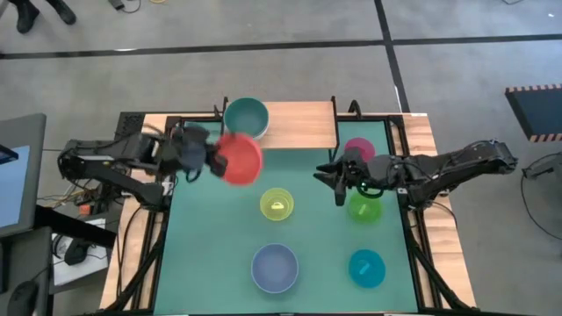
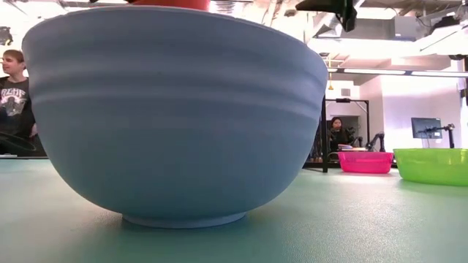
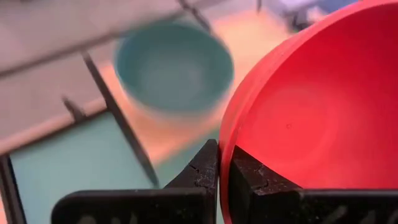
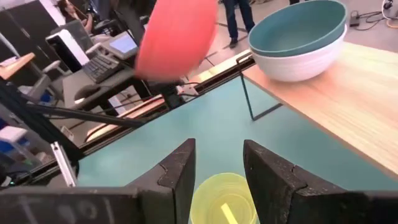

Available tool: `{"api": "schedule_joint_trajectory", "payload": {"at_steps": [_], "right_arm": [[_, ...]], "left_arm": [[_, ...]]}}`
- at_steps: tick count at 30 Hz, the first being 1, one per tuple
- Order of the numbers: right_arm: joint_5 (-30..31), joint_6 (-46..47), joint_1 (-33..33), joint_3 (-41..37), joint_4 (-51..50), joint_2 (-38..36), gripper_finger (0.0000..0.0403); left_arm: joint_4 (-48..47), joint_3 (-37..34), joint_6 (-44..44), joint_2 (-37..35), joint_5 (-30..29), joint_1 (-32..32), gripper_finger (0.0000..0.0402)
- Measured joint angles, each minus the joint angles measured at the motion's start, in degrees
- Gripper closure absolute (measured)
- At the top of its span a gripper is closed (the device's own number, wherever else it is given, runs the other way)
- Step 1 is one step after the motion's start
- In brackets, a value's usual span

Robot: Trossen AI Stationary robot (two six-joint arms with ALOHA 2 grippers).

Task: Place and stack bowls onto a shelf
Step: Stack the large orange bowl on the large white bowl on the shelf

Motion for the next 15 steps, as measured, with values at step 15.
{"api": "schedule_joint_trajectory", "payload": {"at_steps": [15], "right_arm": [[1.1, -10.1, -7.8, 0.0, 11.9, 0.0, 0.0244]], "left_arm": [[13.4, 4.8, 27.8, 4.6, 29.6, 36.8, 0.0401]]}}
